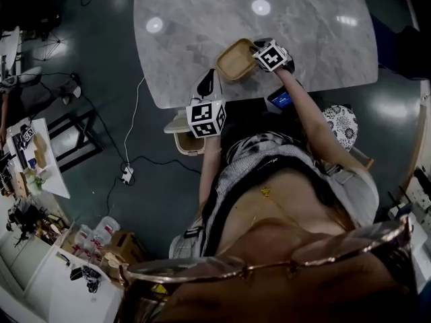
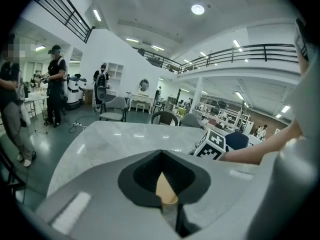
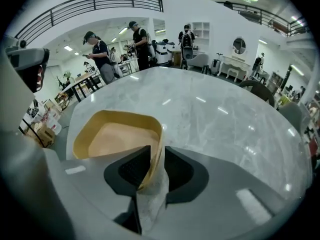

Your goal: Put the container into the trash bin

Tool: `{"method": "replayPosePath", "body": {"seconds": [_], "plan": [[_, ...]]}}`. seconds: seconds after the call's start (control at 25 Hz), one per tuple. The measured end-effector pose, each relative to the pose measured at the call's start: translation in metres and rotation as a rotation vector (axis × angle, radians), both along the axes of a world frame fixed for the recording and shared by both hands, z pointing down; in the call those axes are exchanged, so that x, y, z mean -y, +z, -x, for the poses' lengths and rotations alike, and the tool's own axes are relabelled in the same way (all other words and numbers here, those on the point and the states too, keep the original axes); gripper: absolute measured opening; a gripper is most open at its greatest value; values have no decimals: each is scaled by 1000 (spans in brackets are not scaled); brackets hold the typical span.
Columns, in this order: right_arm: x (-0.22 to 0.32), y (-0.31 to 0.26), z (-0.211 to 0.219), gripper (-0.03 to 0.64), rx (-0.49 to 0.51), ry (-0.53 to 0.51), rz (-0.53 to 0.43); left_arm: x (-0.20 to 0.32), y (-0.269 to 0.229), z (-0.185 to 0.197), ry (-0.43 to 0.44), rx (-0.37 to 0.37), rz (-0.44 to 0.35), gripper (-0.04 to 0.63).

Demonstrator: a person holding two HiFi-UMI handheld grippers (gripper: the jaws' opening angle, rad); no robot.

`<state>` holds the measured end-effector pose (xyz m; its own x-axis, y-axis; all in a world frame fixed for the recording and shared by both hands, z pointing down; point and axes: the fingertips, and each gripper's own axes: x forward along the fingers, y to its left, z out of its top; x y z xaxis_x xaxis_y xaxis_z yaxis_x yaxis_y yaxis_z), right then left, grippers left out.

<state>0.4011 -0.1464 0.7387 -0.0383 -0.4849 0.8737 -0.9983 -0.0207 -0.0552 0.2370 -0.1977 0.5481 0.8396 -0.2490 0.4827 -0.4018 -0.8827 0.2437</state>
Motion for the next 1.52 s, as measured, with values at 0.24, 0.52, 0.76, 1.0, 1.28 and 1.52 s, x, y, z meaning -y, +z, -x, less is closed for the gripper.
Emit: {"method": "replayPosePath", "body": {"seconds": [0.24, 0.52, 0.76, 1.0, 1.28, 1.52], "plan": [[2, 11, 3, 52, 2, 10, 17, 6, 2, 15, -51, 9, 0, 2], [2, 0, 0, 28, 30, -5, 1, 3, -1, 12, -59, 8, -1, 2], [-4, -17, -3, 28, 68, -12, 5, -1, -3, 6, -42, 7, -6, 2], [-13, -44, -6, 29, 108, -1, 9, -11, -7, -1, -20, 0, -2, 2], [-17, -97, 1, 29, 128, -22, -11, -17, -21, -4, 2, -20, -2, 2], [-29, -144, 5, 29, 152, -51, -39, -31, -37, -8, 11, -43, -18, 2]]}}
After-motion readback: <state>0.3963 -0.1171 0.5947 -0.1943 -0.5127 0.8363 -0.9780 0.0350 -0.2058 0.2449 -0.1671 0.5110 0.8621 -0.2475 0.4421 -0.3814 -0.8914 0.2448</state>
